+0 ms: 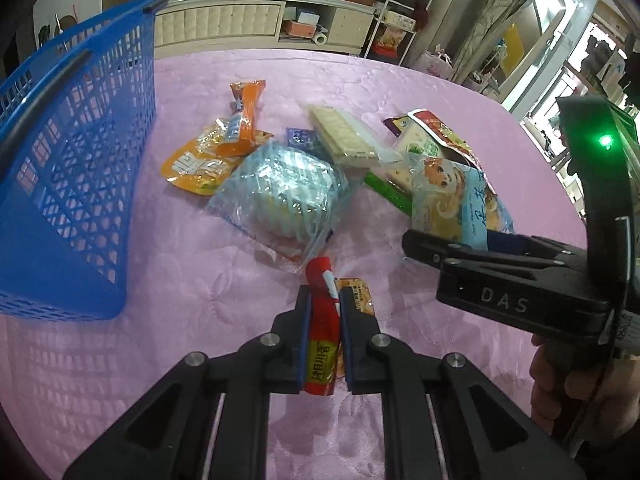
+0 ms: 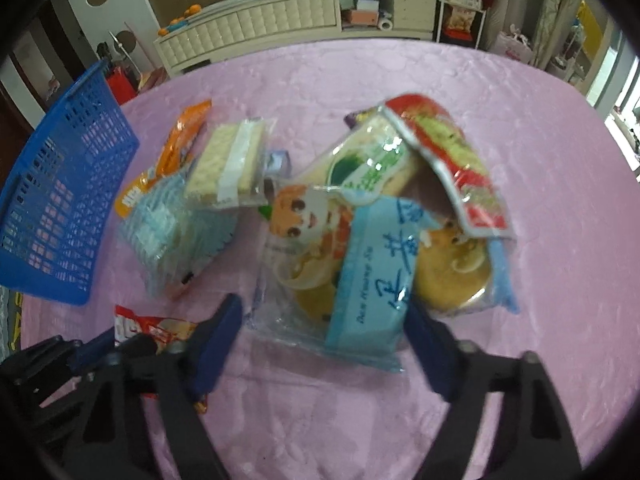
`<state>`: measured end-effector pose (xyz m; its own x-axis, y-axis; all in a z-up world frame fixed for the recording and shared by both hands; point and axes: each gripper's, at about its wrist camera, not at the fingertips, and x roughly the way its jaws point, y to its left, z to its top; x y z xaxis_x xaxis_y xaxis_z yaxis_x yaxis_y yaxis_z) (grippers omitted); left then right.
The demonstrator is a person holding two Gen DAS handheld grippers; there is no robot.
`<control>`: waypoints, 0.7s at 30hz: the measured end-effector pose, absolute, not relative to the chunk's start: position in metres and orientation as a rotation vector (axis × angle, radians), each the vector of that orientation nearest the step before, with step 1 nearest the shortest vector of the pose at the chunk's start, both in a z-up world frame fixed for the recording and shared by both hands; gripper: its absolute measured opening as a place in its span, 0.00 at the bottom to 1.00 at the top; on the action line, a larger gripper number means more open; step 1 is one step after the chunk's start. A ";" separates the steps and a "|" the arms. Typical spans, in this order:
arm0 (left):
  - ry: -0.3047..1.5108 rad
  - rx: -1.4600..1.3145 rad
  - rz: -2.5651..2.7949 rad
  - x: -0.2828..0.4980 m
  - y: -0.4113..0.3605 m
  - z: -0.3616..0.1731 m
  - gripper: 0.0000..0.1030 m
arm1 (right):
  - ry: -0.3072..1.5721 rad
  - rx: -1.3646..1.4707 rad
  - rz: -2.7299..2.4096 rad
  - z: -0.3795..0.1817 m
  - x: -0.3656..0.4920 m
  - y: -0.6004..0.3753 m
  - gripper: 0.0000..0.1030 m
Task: Organize snacks
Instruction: 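Lift the red pouch with the left tool while the right tool grasps the blue-labelled bread bag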
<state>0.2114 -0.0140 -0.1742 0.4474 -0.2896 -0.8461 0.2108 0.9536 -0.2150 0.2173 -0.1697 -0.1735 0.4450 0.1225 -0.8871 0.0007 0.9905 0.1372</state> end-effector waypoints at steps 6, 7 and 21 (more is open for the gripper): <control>1.045 -0.046 -0.299 0.204 -0.018 -0.166 0.11 | 1.077 0.154 0.097 -0.168 0.199 -0.178 0.69; 1.039 -0.040 -0.294 0.202 -0.020 -0.163 0.11 | 1.074 0.157 0.107 -0.165 0.194 -0.179 0.69; 0.895 -0.037 -0.250 0.144 -0.021 -0.088 0.11 | 0.974 0.164 0.205 -0.091 0.118 -0.192 0.69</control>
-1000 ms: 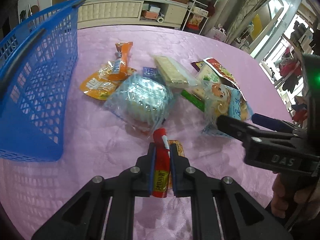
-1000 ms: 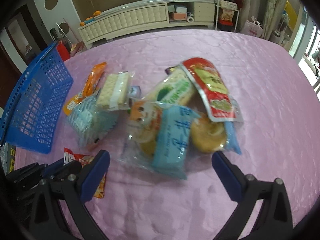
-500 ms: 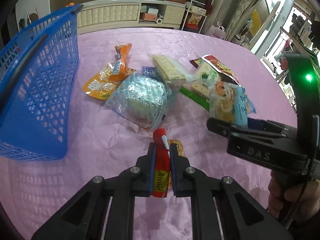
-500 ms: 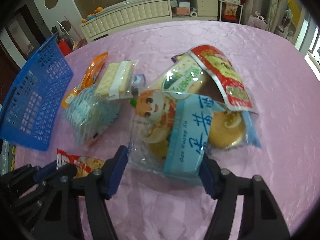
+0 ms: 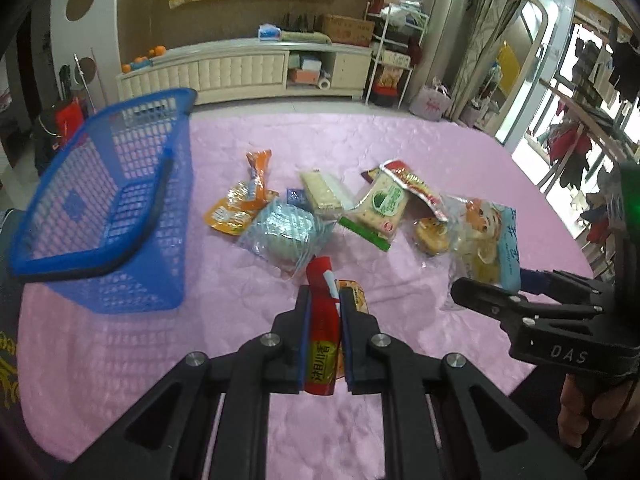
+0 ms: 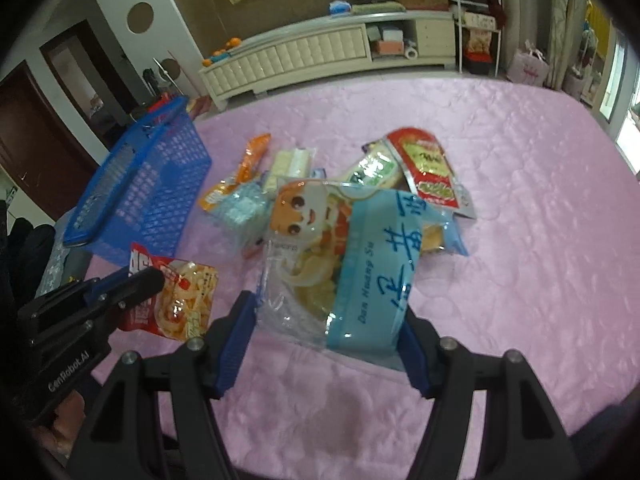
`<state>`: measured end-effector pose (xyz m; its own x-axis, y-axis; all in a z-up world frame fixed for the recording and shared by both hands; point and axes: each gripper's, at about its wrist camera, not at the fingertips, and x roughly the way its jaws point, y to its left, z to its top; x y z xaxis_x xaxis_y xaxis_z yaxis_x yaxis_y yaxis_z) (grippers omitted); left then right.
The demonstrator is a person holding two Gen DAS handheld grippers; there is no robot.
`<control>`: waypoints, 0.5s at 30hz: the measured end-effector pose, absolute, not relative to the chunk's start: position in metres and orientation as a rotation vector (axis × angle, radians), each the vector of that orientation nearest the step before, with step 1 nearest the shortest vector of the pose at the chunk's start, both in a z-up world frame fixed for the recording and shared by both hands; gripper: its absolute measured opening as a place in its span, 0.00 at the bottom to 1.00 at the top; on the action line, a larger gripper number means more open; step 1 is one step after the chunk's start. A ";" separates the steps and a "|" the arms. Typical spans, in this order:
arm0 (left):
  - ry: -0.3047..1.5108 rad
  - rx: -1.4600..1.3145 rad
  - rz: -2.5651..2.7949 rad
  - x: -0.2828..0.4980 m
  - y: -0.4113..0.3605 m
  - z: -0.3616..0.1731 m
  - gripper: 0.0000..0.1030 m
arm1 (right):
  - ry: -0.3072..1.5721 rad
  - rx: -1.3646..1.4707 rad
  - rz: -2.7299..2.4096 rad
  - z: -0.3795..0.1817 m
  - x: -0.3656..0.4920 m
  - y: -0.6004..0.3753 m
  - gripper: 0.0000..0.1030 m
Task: Organize snacks
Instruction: 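Lift the red pouch with the left tool while the right tool grasps the blue-labelled bread bag, then carry both bags over the blue basket and open both tools to drop them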
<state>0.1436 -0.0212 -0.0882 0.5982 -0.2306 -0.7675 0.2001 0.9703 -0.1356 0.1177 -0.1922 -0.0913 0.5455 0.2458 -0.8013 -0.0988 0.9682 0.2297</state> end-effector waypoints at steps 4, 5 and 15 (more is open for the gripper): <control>0.853 -0.039 -0.226 0.125 -0.014 -0.067 0.11 | 0.947 0.132 0.227 -0.072 0.096 -0.187 0.69; 0.838 -0.034 -0.223 0.118 -0.013 -0.060 0.11 | 0.941 0.118 0.232 -0.069 0.092 -0.184 0.69; 0.726 -0.003 -0.199 0.084 0.005 -0.009 0.11 | 0.834 0.006 0.312 -0.016 0.070 -0.158 0.69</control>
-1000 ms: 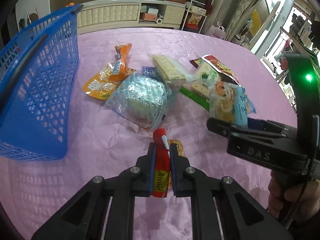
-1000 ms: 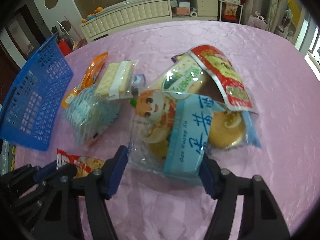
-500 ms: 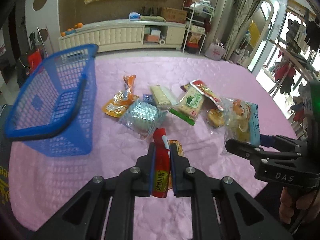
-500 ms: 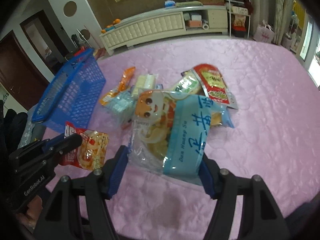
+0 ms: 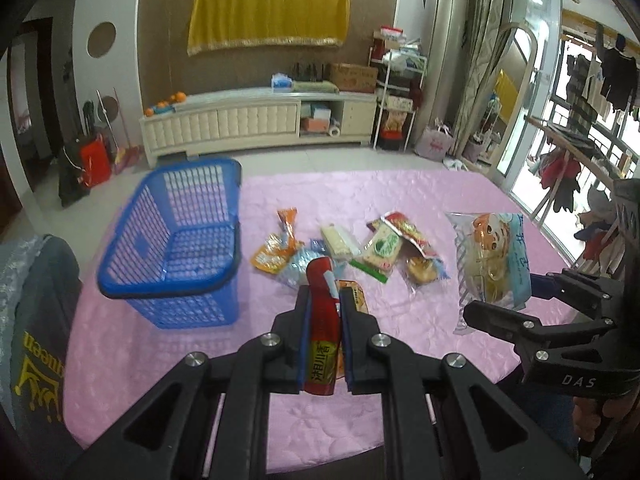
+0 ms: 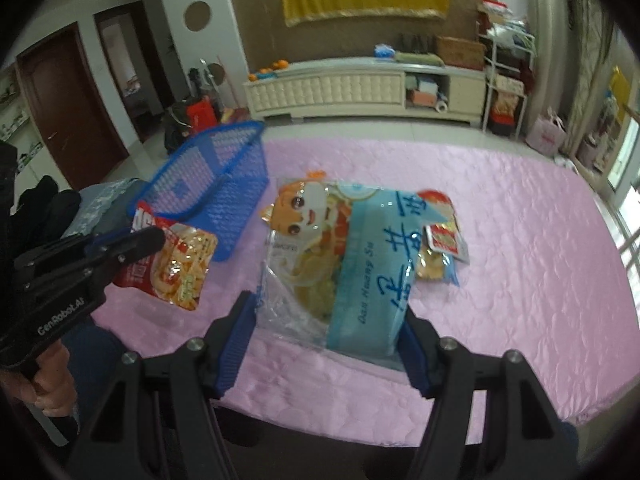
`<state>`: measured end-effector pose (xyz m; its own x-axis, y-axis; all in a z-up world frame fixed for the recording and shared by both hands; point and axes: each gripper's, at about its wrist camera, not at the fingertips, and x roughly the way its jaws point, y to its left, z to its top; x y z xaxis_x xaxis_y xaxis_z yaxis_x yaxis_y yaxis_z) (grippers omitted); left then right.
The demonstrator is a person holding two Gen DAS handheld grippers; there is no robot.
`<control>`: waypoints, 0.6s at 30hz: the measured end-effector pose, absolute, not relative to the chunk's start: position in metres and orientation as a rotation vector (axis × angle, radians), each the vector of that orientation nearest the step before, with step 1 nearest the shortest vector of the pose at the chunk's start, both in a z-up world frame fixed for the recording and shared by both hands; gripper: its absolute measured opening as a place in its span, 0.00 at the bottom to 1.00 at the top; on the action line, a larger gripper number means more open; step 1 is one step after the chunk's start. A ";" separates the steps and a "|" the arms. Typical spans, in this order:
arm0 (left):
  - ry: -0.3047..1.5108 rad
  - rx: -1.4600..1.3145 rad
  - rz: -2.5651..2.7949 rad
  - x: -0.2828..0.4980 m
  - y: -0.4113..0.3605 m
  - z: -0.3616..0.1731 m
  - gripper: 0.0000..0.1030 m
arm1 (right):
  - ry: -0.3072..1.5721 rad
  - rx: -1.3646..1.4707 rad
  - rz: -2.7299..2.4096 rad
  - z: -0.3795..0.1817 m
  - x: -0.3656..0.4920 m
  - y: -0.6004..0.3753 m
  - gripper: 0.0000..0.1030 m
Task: Organize snacks
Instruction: 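Carry both bags over the blue basket and open both tools to drop them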
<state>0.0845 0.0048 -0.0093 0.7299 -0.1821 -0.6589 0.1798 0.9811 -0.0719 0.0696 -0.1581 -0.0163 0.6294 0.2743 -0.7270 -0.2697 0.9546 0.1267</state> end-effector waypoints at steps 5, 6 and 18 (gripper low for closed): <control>0.691 0.027 -0.174 0.079 0.019 0.007 0.11 | 0.798 -0.062 0.362 0.004 0.074 -0.138 0.69; 0.687 0.032 -0.170 0.079 0.022 0.009 0.11 | 0.794 -0.067 0.369 0.007 0.075 -0.135 0.69; 0.633 0.063 -0.081 0.087 0.073 0.035 0.11 | 0.780 -0.115 0.501 0.032 0.100 -0.085 0.69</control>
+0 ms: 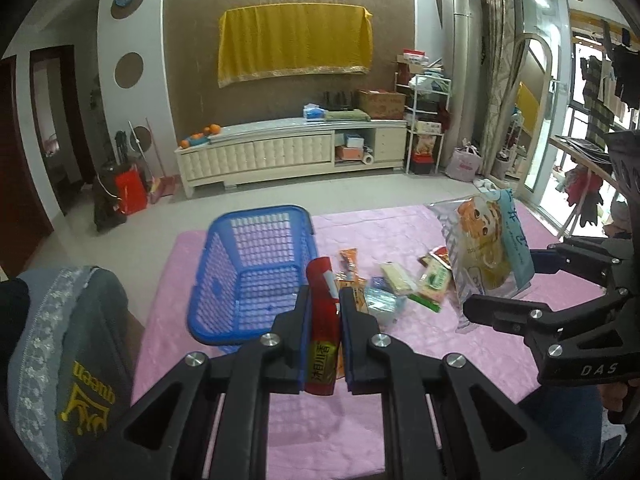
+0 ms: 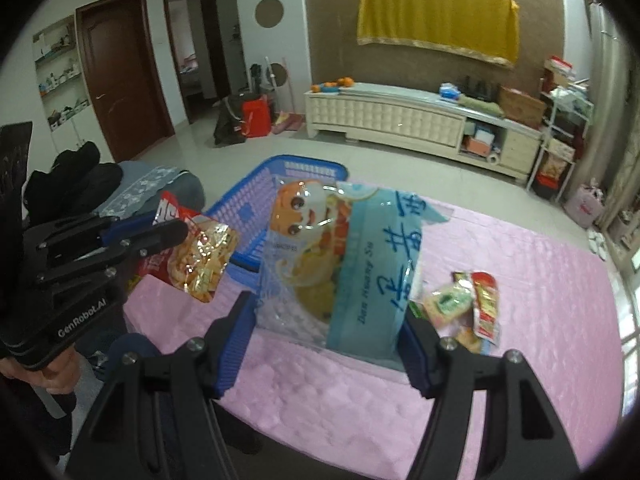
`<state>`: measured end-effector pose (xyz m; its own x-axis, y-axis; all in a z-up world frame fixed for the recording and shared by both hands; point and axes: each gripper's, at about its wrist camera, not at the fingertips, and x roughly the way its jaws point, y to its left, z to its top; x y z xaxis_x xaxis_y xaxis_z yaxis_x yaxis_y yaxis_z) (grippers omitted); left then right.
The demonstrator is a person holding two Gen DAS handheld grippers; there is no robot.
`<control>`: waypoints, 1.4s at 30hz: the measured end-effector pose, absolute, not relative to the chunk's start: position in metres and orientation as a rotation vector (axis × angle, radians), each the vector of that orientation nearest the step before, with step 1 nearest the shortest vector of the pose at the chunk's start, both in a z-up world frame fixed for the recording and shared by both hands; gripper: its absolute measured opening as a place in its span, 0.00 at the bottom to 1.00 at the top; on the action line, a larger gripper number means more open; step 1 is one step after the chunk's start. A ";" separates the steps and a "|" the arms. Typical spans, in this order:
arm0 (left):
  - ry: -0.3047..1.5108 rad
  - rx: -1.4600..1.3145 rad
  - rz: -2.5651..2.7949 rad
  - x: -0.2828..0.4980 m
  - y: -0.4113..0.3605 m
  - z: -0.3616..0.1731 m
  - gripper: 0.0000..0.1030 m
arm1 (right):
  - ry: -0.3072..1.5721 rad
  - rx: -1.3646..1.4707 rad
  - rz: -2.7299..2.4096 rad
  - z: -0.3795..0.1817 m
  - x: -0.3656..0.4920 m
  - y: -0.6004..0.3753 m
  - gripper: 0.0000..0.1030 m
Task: Organize snacks
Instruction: 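Carry both bags over the blue basket and open both tools to drop them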
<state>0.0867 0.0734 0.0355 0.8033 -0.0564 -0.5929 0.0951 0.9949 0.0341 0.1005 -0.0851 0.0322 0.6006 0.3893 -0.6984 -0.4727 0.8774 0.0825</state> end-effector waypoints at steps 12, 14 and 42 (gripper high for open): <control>0.678 -0.029 -0.041 0.134 0.146 0.031 0.11 | 0.798 -0.166 0.546 0.030 0.143 -0.035 0.69; 0.680 -0.043 -0.030 0.144 0.155 0.028 0.11 | 0.817 -0.168 0.551 0.024 0.152 -0.027 0.69; 0.811 -0.145 -0.036 0.208 0.197 -0.041 0.12 | 1.054 -0.144 0.611 -0.047 0.225 0.033 0.69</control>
